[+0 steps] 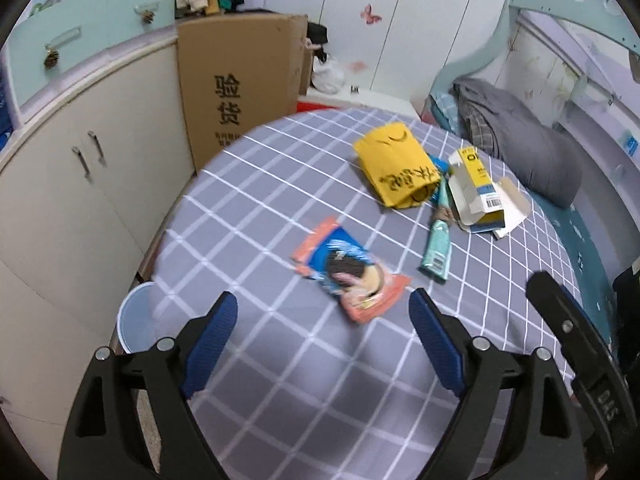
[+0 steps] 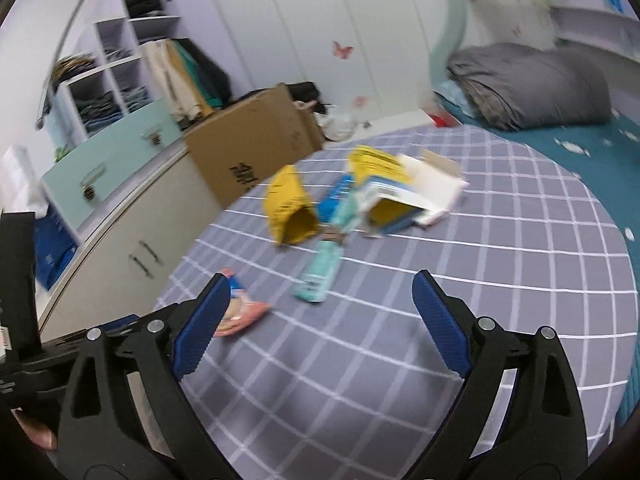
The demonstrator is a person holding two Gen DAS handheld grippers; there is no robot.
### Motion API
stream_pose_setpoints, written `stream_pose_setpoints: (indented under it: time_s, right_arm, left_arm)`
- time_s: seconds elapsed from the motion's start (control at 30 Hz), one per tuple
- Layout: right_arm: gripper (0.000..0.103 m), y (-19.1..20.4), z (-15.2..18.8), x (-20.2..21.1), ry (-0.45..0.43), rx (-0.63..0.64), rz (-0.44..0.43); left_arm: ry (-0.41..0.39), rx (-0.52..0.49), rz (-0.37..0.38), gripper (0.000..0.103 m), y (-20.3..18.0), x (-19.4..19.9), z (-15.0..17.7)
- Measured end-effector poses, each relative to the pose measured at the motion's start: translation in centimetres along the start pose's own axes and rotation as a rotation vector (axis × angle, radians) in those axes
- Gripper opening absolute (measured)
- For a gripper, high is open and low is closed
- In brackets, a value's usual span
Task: Collect trash
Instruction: 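Return both tools to the table and grasp the blue cookie wrapper with the left tool, then grasp the yellow paper bag with the right tool while the left tool holds the wrapper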
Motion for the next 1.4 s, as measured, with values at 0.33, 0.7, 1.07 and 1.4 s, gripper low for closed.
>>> stream_pose_setpoints:
  time_s: [0.33,0.7,1.07,1.4]
  right_arm:
    - [0.091,-3.3,0.1,-1.1,0.046,-0.038,0.0]
    - [0.091,-1.5,-0.2,-3.2,0.079,-0.009,-0.005]
    - [0.091,3.1,-2.3,-4.9,0.073,0.092,-0.014]
    - [0.091,7.2,-5.4,-11.2,0.136,0.254,0.054]
  left_arm:
    - [0.133,0.066,-0.077,0.086,-0.6,-6.0,-0.9]
    - [0.103,0.046,-0.049,0.067,-0.6,-7.2,-2.5]
    - [0.054,0.056,0.055,0.057,2.6,-7.1,-3.9]
    - [-0.01,0.09,0.086,0.026,7.6,-6.9,-6.7]
Point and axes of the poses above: each gripper's, at about its wrist camera, not at the fingertips, and x roughly against the way its jaws point, y to its left, z to its underside, the point moved 7 cm from there along -x, roughly the way its jaws point, and after that the axes turned 4 degrees about y, right-handed, at the moved point
